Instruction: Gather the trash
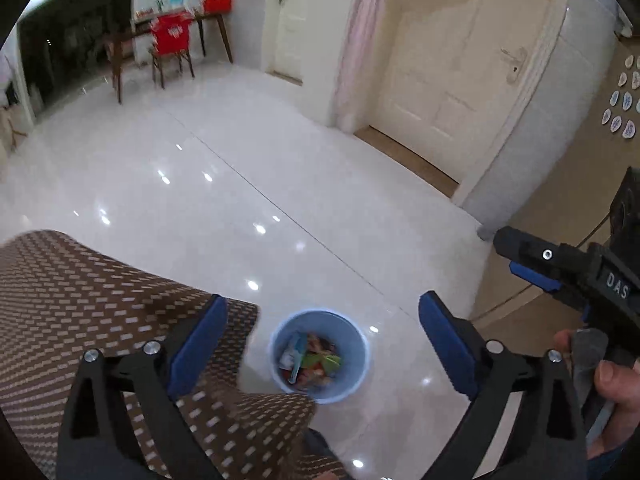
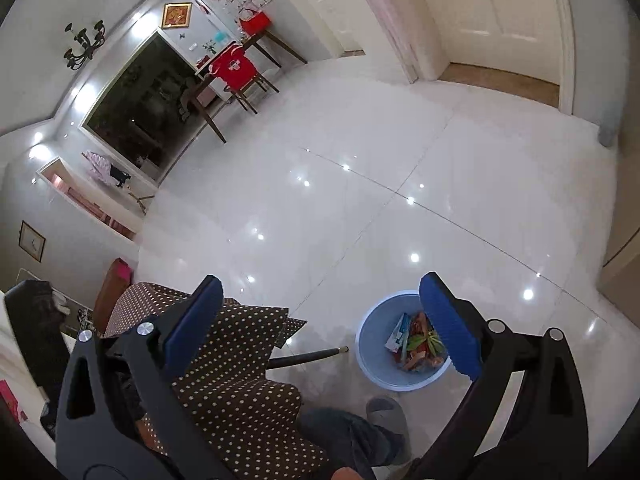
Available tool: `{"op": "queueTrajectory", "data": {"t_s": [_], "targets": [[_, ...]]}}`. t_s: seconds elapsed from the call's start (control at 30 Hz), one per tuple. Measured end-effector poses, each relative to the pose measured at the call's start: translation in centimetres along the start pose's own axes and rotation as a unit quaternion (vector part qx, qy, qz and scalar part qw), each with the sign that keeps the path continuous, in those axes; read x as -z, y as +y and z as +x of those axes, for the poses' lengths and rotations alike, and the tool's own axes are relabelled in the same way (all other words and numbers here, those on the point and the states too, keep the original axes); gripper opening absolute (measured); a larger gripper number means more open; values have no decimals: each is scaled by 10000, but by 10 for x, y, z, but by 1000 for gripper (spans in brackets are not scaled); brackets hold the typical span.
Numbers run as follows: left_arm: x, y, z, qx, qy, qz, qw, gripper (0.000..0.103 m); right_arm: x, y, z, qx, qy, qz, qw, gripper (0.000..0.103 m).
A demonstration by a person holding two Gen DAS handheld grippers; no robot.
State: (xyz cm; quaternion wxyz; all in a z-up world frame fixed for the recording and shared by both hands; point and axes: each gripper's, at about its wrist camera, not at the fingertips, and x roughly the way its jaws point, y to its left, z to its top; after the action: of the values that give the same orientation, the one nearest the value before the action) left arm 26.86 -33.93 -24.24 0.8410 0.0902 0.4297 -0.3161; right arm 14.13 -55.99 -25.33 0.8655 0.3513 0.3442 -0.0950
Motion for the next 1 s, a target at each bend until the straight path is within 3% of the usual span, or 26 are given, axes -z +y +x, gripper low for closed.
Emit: {"op": "queueTrajectory", "data": {"t_s": [0.3,0.53,0.63,0.87,1.0], "targets": [[17,-1,-98,-744,-824,19,9938,95,20,64,-39,31,-327,-601,9976,97],[42,24,-178,-1378,-1597,-313,9770,95,43,144,-83,-76,-562,-1475,9874,97],[54,39,-215,-1716,-1828,-495,9668,97,53,176,-102,-83,-785,-1800,9805,97],[79,63,-303,-2432,-2508,-972,9319,98,82,248,-143,-348,-1268,-2546,9581,97],[88,63,-339,-2653,-2765,-948,9188,98,97,278,-163,-472,-1569,-2842,9447,97]]}}
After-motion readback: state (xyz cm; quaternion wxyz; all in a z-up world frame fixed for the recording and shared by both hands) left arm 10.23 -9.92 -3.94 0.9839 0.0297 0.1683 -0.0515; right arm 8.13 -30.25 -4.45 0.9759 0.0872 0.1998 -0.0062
